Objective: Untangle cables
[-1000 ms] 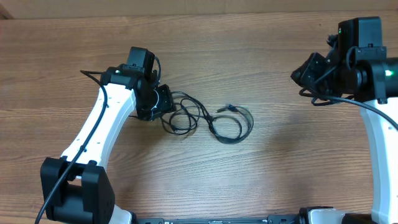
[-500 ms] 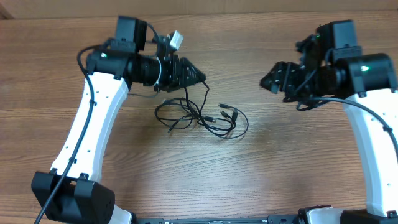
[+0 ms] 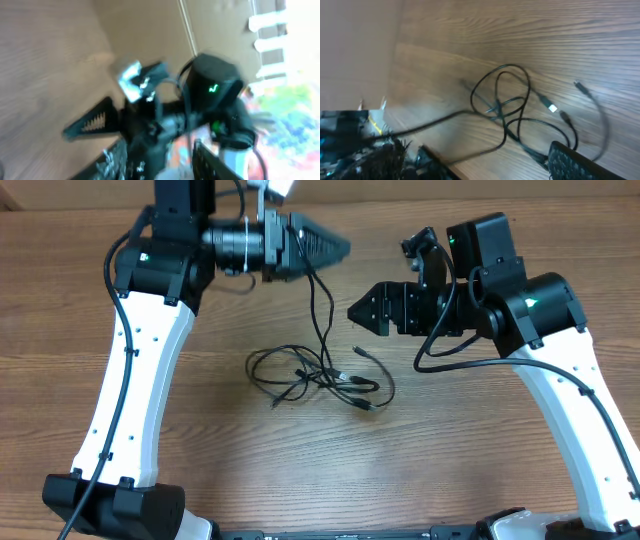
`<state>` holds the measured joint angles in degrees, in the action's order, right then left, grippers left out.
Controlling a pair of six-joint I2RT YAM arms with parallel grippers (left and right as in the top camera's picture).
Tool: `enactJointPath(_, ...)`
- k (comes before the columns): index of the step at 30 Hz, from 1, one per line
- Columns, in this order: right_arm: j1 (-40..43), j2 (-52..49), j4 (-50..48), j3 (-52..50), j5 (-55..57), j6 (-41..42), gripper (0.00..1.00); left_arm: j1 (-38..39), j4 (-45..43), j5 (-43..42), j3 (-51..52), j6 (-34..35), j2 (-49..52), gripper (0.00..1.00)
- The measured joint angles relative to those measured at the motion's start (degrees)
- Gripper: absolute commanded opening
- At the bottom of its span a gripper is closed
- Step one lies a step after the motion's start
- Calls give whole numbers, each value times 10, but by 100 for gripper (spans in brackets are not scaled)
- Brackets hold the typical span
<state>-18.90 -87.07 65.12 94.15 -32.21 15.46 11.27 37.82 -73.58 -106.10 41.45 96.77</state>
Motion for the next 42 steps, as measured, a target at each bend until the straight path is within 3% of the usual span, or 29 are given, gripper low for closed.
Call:
enactJointPath(4, 0, 0, 8, 0, -5, -2, 91, 0, -215, -7, -4, 156, 0, 4)
enactJointPath(9, 1, 0, 28, -1, 21, 2, 92, 0, -612, 16, -12, 437, 0, 4)
enactJointPath(12, 1, -5, 33, -1, 32, 6, 92, -1, -734, 61, -16, 564, -3, 4)
enactJointPath(17, 1, -39, 22, -1, 43, 9, 92, 0, -741, 113, -16, 678, -4, 4)
enactJointPath(24, 0, -107, -9, -1, 50, 36, 90, 0, -739, 130, -16, 718, -3, 4)
enactJointPath(25, 1, -115, -13, -1, 50, 40, 86, 0, -739, 130, -16, 721, -3, 4)
enactJointPath(30, -4, -162, 2, -1, 52, 54, 40, -2, -735, 130, -16, 724, -3, 4)
enactJointPath(32, -7, -175, 23, -1, 53, 57, 32, -5, -730, 130, -16, 721, -3, 4)
enactJointPath(42, -12, -180, 78, -2, 37, 48, 48, -43, -565, 116, -15, 630, -1, 4)
